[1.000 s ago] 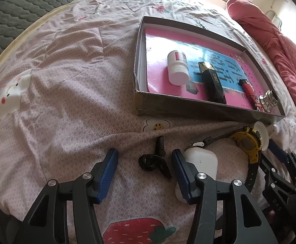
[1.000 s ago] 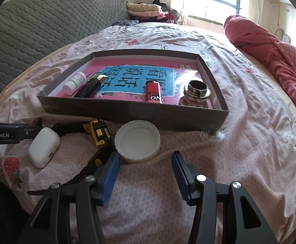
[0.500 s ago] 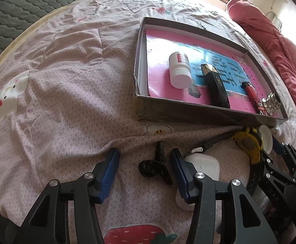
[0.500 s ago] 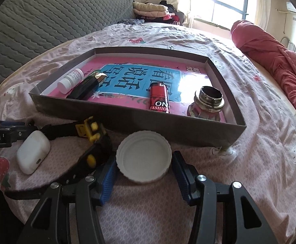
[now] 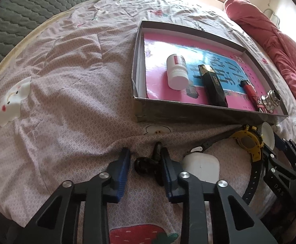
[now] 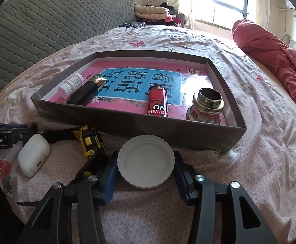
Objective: Organize rigid objects
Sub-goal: 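Close right tool on the white bottle cap while left tool closes on the black clip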
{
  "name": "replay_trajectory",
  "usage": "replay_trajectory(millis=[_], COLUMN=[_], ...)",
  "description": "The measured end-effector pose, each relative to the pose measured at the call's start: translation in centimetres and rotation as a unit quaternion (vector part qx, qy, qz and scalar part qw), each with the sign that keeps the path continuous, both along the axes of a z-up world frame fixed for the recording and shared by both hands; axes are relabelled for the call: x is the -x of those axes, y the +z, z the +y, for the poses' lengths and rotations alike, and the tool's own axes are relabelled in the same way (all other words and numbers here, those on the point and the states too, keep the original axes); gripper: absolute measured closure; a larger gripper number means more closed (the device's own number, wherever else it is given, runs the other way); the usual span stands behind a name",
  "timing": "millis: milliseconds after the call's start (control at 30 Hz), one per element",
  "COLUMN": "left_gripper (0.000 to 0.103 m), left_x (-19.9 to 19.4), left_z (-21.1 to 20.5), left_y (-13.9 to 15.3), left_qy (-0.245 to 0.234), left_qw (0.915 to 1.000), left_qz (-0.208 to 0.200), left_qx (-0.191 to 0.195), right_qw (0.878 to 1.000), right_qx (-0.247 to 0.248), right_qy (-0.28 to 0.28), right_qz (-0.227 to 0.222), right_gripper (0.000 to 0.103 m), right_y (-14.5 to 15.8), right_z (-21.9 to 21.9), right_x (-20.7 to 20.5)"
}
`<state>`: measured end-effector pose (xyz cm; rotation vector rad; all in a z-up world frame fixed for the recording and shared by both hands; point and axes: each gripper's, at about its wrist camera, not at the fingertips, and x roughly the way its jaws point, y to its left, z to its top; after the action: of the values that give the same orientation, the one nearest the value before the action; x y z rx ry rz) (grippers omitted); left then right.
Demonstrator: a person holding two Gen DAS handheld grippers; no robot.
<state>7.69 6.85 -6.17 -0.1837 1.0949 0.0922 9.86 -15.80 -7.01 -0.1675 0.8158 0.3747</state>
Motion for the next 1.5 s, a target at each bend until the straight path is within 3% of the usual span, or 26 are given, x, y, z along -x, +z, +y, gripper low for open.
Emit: replay_trajectory(millis=[367, 1267, 1500], left_gripper=[0.08, 0.08, 0.08], left_x=[1.3, 3.5, 3.4], left_z=[0.4, -0.4, -0.7], left_y=[1.3, 7.1, 8.0], left_qy=[-0.007, -0.018, -0.02], left_qw=[0.9997, 0.9967, 0.9957], left_qz=[-0.011, -0.074, -0.085], left_qx=[0.023, 0.028, 0.031], right_qw=[1.0, 0.996, 0.994], right_qx=[-0.027, -0.073, -0.087], right_qy=[-0.012, -0.033, -0.04], right_qz=[-0.005, -0.036, -0.062], right_gripper=[0.053, 0.053, 0.053], right_y=[0.8, 3.3, 4.9], right_z=[-1.5, -3.6, -4.0], right_x=[0.1, 1.3, 2.1])
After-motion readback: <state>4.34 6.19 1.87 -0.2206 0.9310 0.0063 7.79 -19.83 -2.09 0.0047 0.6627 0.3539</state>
